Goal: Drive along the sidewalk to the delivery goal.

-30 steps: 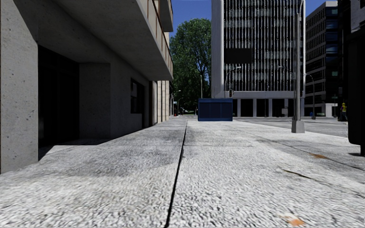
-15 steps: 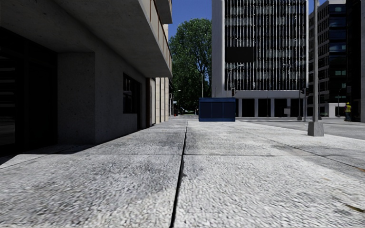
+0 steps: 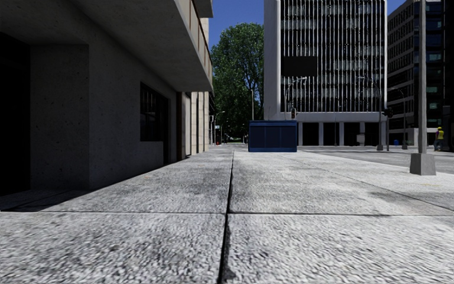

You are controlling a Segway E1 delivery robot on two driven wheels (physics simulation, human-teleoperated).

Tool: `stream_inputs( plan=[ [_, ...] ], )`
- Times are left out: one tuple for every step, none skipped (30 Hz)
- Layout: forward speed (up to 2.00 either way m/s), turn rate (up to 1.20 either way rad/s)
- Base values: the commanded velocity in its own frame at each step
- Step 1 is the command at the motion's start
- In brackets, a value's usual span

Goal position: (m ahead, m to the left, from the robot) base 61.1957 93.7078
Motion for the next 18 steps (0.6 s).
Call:
stream_inputs(
  plan=[
    [2.00,0.00],
    [2.00,0.00],
    [2.00,0.00],
    [2.00,0.00],
    [2.00,0.00],
    [2.00,0.00],
    [2.00,0.00],
    [2.00,0.00],
    [2.00,0.00],
    [2.00,0.00],
    [2.00,0.00],
    [2.00,0.00],
    [2.00,0.00],
    [2.00,0.00],
    [2.00,0.00],
    [2.00,0.00],
    [2.00,0.00],
    [2.00,0.00]
  ],
)
